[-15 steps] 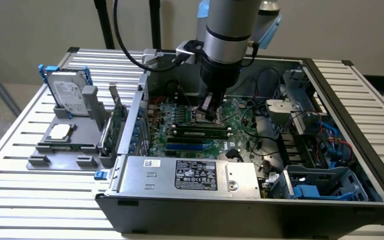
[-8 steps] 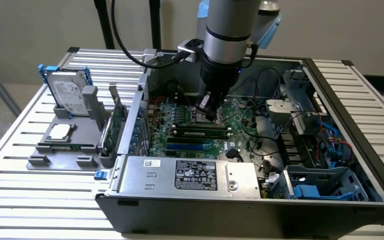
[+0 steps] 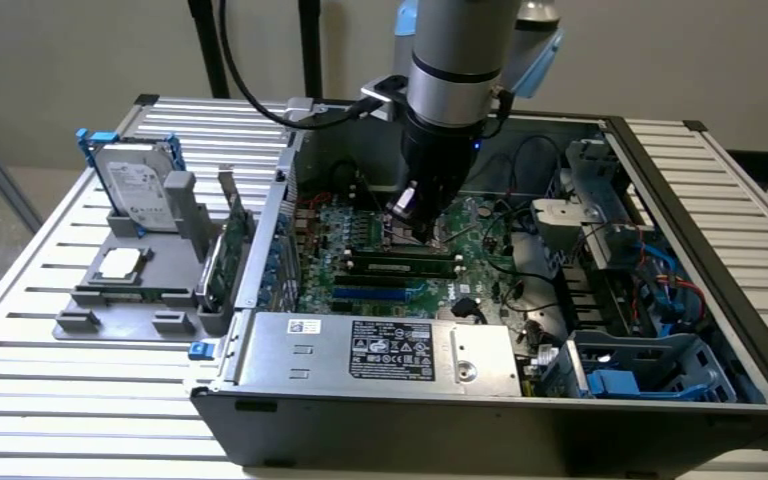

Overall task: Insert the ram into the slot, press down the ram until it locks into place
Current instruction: 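Press down the ram until it locks into place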

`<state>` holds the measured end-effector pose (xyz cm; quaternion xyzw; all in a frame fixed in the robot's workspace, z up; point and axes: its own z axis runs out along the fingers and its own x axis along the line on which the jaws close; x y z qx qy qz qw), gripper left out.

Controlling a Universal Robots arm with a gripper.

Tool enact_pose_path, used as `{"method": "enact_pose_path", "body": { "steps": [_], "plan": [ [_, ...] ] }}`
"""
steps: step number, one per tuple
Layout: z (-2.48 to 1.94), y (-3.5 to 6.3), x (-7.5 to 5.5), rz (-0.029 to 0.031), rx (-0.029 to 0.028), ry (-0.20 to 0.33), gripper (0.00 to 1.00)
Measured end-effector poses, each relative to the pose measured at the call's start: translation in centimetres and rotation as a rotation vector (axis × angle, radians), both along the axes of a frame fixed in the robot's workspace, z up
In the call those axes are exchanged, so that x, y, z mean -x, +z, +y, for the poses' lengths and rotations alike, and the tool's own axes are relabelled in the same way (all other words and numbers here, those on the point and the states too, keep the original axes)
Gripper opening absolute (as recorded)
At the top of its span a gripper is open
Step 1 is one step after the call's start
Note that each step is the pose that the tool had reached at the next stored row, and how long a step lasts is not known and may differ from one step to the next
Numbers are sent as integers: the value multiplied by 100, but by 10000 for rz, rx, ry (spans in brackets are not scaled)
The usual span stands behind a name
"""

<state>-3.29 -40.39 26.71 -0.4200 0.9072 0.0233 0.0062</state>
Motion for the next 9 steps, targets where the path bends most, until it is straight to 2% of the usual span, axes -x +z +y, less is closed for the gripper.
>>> {"method": "enact_pose_path", "body": {
  "steps": [9],
  "plan": [
    [0,0,0,1,11,-1463,11]
  ]
}}
